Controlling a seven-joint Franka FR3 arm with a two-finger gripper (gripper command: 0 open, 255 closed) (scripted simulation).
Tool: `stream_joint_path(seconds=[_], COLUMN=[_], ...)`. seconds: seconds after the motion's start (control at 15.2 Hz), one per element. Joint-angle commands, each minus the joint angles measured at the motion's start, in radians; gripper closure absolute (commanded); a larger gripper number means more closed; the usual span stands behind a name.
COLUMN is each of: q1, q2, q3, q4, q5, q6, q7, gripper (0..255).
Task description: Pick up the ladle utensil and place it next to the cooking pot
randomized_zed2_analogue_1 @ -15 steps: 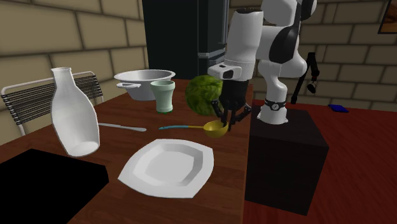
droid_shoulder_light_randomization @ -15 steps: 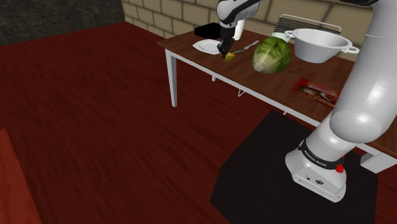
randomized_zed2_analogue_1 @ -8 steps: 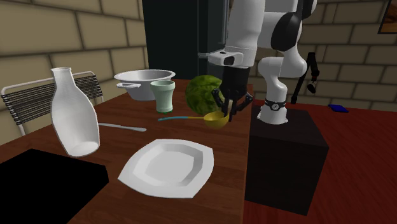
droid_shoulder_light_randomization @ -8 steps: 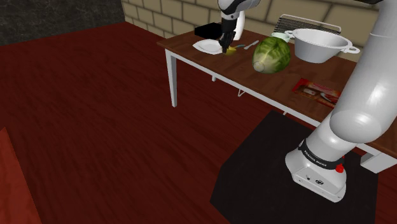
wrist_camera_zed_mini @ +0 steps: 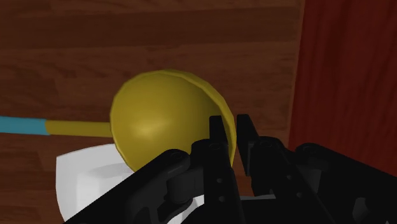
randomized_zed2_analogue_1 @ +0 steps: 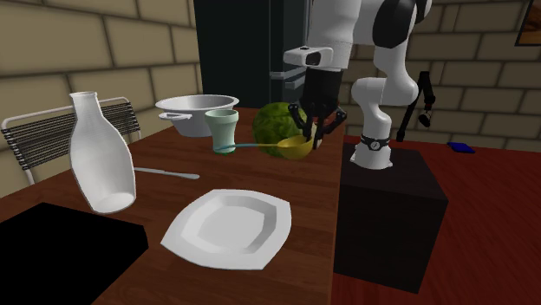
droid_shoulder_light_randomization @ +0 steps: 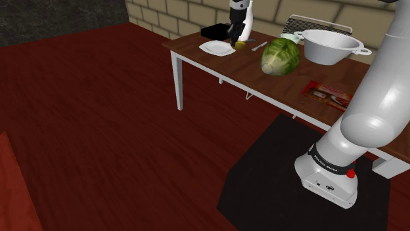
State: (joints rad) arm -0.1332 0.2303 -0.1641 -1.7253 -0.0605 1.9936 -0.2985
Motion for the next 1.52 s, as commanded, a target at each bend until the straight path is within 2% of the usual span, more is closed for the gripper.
stream_joint_path(seconds=[0.0,1.32,1.39,1.45], q1=[0.0,-0.002,-0.002,-0.008], q2=[-0.007,-0.011,-0.011,-0.045], q3=[0.0,-0.002,-0.002,-0.007], q4=[0.02,0.285,0.285,0.238], q5=[0.0,0.004,0.004,-0.001], q6=[-0.028,-0.295,-0.295,-0.281], q7=[-0.001,-0.021,-0.021,-0.033], gripper=[255,255,255,255])
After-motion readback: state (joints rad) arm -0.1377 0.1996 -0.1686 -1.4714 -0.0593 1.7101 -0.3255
